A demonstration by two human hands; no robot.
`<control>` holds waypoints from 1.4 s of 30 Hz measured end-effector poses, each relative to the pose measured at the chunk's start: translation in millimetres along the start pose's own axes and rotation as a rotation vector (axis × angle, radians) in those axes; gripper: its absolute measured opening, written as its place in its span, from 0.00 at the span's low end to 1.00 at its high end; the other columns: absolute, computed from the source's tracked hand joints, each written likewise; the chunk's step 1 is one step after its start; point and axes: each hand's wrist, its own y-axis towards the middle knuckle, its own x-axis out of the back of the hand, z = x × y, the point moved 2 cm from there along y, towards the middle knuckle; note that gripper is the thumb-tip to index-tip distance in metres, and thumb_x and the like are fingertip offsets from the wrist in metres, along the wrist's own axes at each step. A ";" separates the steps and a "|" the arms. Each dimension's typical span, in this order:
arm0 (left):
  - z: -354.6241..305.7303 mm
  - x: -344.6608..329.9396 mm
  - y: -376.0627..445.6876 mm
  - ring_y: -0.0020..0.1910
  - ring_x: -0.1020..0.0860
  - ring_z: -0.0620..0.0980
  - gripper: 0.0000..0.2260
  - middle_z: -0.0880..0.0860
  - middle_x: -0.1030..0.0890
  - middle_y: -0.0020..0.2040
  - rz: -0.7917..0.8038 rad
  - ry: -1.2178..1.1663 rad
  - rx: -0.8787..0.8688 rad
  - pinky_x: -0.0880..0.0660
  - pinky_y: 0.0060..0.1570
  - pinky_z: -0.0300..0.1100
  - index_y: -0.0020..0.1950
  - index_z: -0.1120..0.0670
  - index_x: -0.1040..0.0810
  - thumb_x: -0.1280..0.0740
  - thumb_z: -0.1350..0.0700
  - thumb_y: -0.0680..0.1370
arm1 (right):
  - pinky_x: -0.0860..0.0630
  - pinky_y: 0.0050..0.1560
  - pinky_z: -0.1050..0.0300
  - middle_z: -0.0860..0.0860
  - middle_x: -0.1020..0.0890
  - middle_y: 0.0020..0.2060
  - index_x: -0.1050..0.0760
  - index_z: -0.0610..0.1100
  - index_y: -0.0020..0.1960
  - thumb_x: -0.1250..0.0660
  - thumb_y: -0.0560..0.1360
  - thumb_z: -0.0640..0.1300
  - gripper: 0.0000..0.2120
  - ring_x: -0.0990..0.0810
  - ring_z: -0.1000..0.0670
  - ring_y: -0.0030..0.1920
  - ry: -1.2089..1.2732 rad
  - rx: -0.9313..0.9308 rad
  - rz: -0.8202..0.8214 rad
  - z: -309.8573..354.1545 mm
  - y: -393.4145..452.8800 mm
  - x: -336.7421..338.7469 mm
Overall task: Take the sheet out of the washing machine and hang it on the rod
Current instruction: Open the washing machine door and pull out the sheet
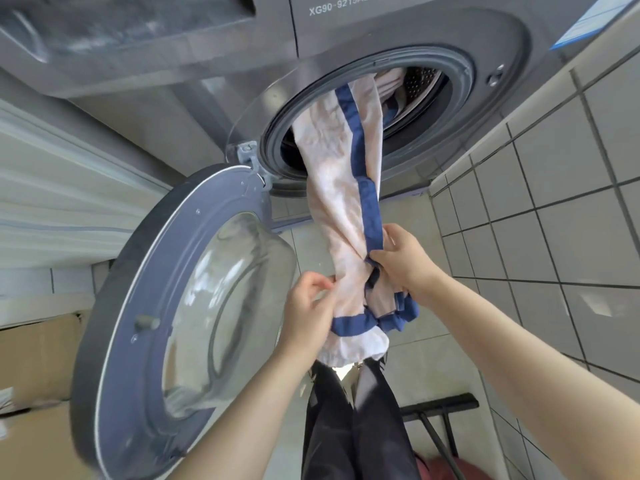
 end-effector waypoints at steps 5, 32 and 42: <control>2.3 8.3 12.1 0.36 0.20 0.54 0.11 0.57 0.18 0.52 -0.065 -0.274 0.467 0.24 0.33 0.41 0.53 0.57 0.25 0.43 0.52 0.83 | 0.20 0.47 0.48 0.43 0.17 0.46 0.23 0.43 0.55 0.34 0.73 0.31 0.13 0.18 0.47 0.45 0.134 0.080 0.176 6.9 -34.3 4.3; -4.6 -13.7 12.5 0.50 0.17 0.52 0.17 0.56 0.15 0.50 0.157 -0.329 0.492 0.22 0.51 0.44 0.57 0.58 0.20 0.29 0.49 0.74 | 0.35 0.31 0.58 0.46 0.23 0.39 0.23 0.39 0.48 0.40 0.76 0.43 0.10 0.24 0.43 0.41 -0.411 0.143 -0.237 43.4 -17.4 -9.3; -3.8 -5.2 13.0 0.64 0.24 0.58 0.35 0.55 0.22 0.63 0.112 -0.531 0.577 0.28 0.61 0.47 0.69 0.57 0.28 0.36 0.31 0.73 | 0.32 0.26 0.57 0.50 0.32 0.34 0.21 0.42 0.57 0.39 0.77 0.39 0.12 0.31 0.47 0.29 -0.516 0.774 -0.414 18.6 -94.4 9.5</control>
